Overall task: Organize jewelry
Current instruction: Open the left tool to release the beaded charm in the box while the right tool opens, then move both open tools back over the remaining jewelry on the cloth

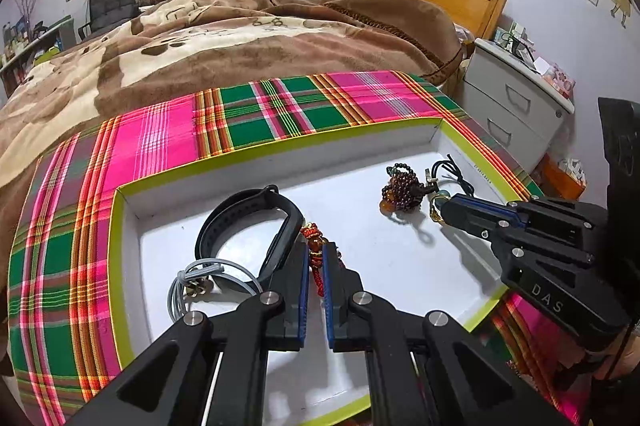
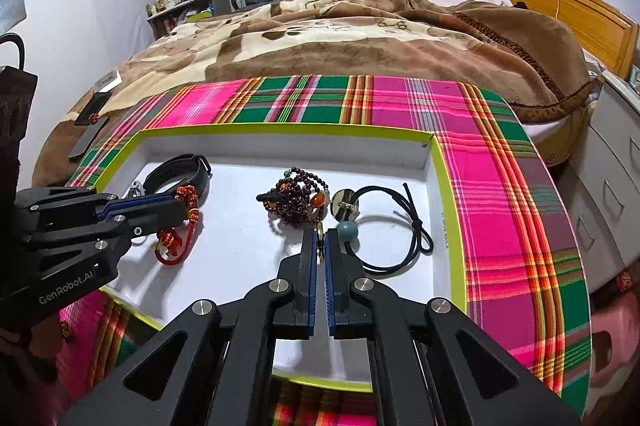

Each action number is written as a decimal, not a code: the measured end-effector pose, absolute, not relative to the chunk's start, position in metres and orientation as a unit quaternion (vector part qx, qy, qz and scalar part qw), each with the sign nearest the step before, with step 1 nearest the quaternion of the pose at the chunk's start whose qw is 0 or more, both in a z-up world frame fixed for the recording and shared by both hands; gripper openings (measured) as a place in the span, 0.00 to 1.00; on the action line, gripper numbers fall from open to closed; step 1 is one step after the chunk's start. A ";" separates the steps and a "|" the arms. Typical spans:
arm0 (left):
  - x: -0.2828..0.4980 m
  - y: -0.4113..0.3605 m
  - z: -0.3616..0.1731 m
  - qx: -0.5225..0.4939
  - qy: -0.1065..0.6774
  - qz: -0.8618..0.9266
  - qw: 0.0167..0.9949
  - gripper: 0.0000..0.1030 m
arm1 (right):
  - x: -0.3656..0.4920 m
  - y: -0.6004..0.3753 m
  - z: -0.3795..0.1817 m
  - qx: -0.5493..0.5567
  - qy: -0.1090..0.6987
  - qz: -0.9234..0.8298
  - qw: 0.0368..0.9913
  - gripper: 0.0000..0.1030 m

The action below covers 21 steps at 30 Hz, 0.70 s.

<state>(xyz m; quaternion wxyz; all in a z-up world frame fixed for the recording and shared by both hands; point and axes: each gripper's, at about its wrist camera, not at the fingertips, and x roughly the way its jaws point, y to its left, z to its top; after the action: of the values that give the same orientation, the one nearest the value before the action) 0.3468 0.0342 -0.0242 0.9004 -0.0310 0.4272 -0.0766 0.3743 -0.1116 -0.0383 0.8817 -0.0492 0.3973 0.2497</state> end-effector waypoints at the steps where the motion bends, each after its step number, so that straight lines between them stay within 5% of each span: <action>1: 0.347 0.035 -0.024 -0.032 0.427 -0.077 0.900 0.06 | 0.373 -0.111 -0.038 -0.050 0.397 0.250 0.882 0.06; 4: 0.345 0.037 -0.025 -0.032 0.426 -0.076 0.901 0.06 | 0.371 -0.111 -0.037 -0.053 0.395 0.249 0.882 0.15; 21: 0.301 0.037 0.003 -0.029 0.376 -0.064 0.924 0.11 | 0.337 -0.125 -0.017 -0.046 0.373 0.254 0.891 0.16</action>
<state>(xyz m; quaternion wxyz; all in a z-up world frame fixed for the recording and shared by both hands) 0.3008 0.0371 0.0028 0.9240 -0.0290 0.3759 -0.0636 0.3371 -0.1248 -0.0169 0.8914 -0.0456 0.3726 0.2541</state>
